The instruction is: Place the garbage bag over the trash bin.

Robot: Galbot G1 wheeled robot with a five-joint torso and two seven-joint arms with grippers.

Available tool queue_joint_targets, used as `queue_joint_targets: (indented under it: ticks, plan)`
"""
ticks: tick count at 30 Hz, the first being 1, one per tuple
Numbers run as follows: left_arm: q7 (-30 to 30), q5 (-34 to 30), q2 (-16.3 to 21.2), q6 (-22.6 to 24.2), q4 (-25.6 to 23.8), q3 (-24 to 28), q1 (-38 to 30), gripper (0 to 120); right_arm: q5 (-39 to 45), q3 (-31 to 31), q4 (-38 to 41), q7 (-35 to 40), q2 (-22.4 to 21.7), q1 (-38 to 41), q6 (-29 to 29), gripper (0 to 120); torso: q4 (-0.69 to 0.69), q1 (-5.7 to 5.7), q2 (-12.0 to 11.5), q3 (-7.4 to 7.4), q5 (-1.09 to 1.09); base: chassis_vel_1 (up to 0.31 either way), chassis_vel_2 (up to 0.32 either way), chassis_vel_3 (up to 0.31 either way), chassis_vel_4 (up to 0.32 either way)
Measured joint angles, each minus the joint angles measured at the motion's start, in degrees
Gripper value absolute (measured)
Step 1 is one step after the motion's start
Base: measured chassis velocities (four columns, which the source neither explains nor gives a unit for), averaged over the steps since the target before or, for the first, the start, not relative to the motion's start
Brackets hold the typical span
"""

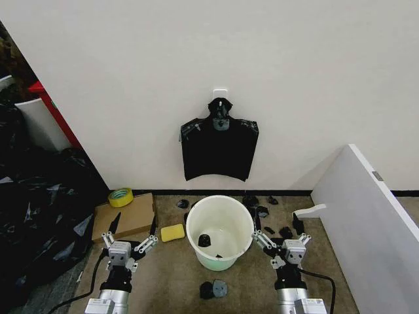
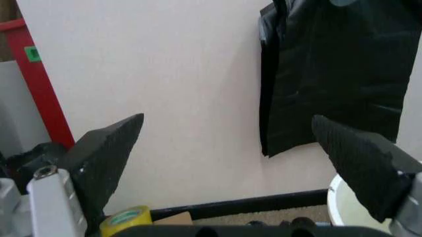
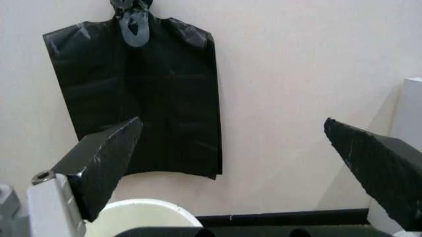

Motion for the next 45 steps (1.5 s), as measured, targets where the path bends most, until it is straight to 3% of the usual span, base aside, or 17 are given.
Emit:
queue_joint_targets:
  ticks: [25, 33, 37, 40, 42, 45]
  plan:
    - [0.01, 0.07, 0.48, -0.1, 0.56, 0.32, -0.44, 100, 0.49, -0.34, -0.63, 0.01, -0.08, 1.26, -0.97, 100, 0.0, 0.0, 0.0, 0.0, 0.0, 0.0, 0.0, 0.0, 0.0]
    - [0.4, 0.08, 0.44, -0.51, 1.2, 0.33, -0.25, 100, 11.91, -3.68, -1.56, -1.67, -1.93, 4.57, -3.95, 100, 0.0, 0.0, 0.0, 0.0, 0.0, 0.0, 0.0, 0.0, 0.0]
    - [0.84, -0.15, 0.96, -0.62, 2.16, 0.55, -0.7, 100, 19.32, -4.68, -3.35, -5.46, -3.58, 10.32, -5.48, 100, 0.01, 0.0, 0.0, 0.0, 0.0, 0.0, 0.0, 0.0, 0.0]
    - [1.05, -0.83, 1.77, -0.34, 2.82, 1.2, -1.78, 100, 21.21, -4.06, -4.0, -7.5, -4.22, 12.03, -5.7, 100, 0.01, 0.0, 0.0, 0.0, 0.01, 0.0, 0.0, 0.0, 0.0]
    - [1.39, -1.8, 2.61, -0.05, 3.72, 1.93, -2.81, 100, 22.59, -3.13, -4.84, -9.77, -5.02, 13.96, -5.82, 100, -0.06, 0.0, 0.0, 0.0, -0.03, 0.0, 0.0, 0.0, 0.0]
    - [1.82, -2.22, 2.58, -0.46, 4.26, 1.84, -2.45, 100, 24.11, -3.29, -7.05, -12.54, -6.89, 18.97, -6.73, 100, 0.01, 0.0, 0.0, 0.0, 0.01, 0.0, 0.0, 0.0, 0.0]
